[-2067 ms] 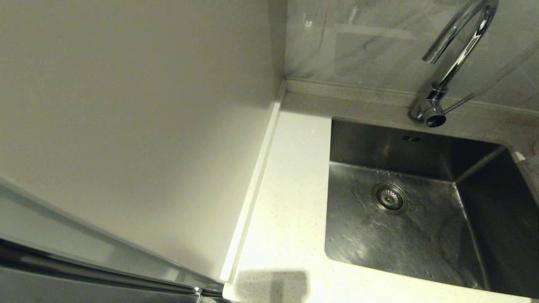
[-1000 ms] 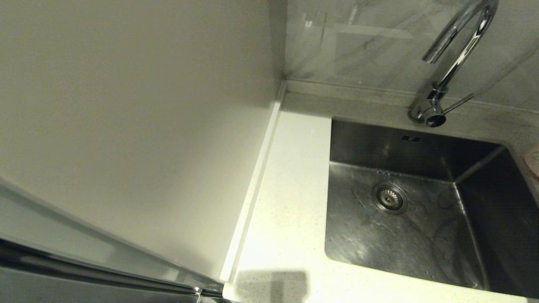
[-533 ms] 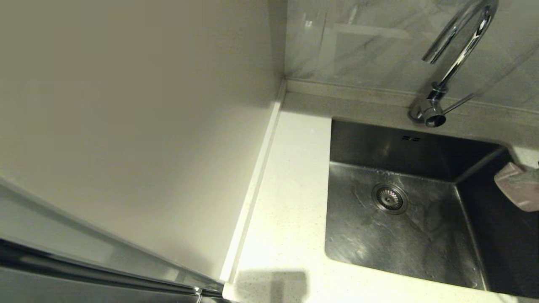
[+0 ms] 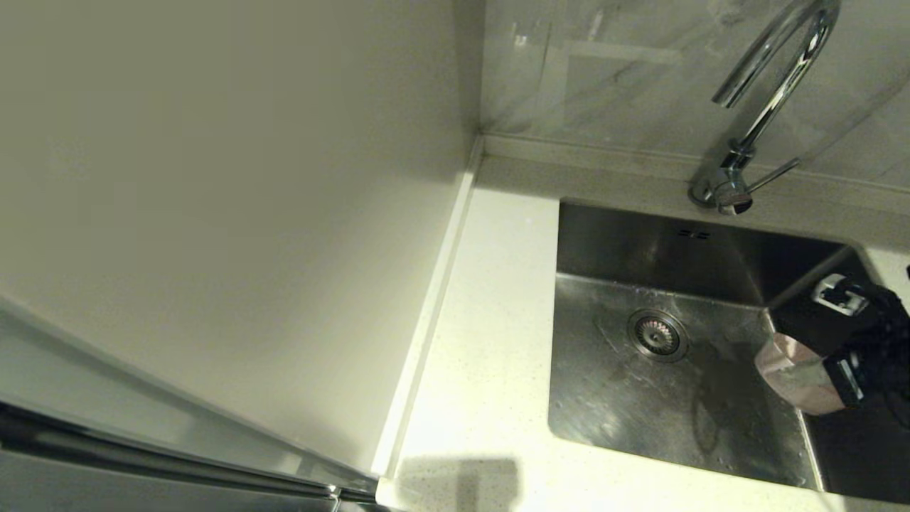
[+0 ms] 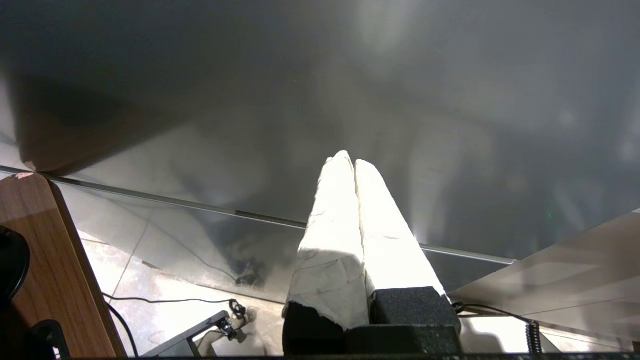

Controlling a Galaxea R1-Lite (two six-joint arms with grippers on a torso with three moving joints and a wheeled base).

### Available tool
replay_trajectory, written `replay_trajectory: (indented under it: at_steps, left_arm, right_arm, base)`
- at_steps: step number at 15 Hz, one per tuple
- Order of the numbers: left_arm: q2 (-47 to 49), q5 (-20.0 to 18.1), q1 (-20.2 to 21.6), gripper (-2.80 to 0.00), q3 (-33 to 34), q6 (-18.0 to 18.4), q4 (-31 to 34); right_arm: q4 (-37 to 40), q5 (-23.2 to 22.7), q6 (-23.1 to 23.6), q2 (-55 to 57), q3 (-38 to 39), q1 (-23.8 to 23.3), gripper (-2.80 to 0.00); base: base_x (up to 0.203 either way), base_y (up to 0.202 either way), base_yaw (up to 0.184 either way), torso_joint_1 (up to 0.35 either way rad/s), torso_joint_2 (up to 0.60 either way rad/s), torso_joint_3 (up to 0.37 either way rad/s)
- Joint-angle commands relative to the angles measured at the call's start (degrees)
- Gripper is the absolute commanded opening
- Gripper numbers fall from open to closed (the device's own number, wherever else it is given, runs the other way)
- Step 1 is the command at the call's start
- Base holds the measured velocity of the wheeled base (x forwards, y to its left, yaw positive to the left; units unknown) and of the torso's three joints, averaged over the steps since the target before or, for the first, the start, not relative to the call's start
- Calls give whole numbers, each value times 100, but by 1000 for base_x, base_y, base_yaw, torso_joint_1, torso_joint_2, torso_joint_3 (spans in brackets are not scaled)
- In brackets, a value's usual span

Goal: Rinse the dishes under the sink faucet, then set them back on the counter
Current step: Put a bowl into the sink

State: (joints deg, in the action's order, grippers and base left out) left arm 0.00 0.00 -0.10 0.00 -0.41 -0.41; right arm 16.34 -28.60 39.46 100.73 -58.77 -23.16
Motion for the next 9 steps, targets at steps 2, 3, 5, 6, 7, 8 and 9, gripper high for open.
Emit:
replay_trajectory:
  at_steps: [2,3,5,6,7,8,9]
  left_arm:
    - [0,0,1,-280,18,-3,-2]
    - [0,0,1,-280,18,-3,-2]
    - [0,0,1,-280,18,-3,-2]
    - [0,0,1,-280,18,-3,-2]
    - [0,0,1,-280,18,-3,-2]
    - [0,0,1,-280,18,-3,-2]
    - [0,0,1,-280,18,-3,-2]
  right_arm:
    - [-1103,599,18,437,214,595,-280]
    - [-1549,827,18,565,291,672,-280]
    - [-2537,1255,-1,931,535,772,-280]
    - [-3028,1436,-33,1162,658,784,-280]
    - [-3488,1601,-135,1425,760,787,-280]
    - [-3873,1743,-242,1675,841,790,-280]
    - [-4246,1868,-326,1915,898,788,-280]
  base:
    - [0,0,0,0,0,0]
    - [0,0,0,0,0,0]
    - [0,0,0,0,0,0]
    - [0,0,0,0,0,0]
    - [0,0,0,0,0,0]
    - [0,0,0,0,0,0]
    - [0,0,0,0,0,0]
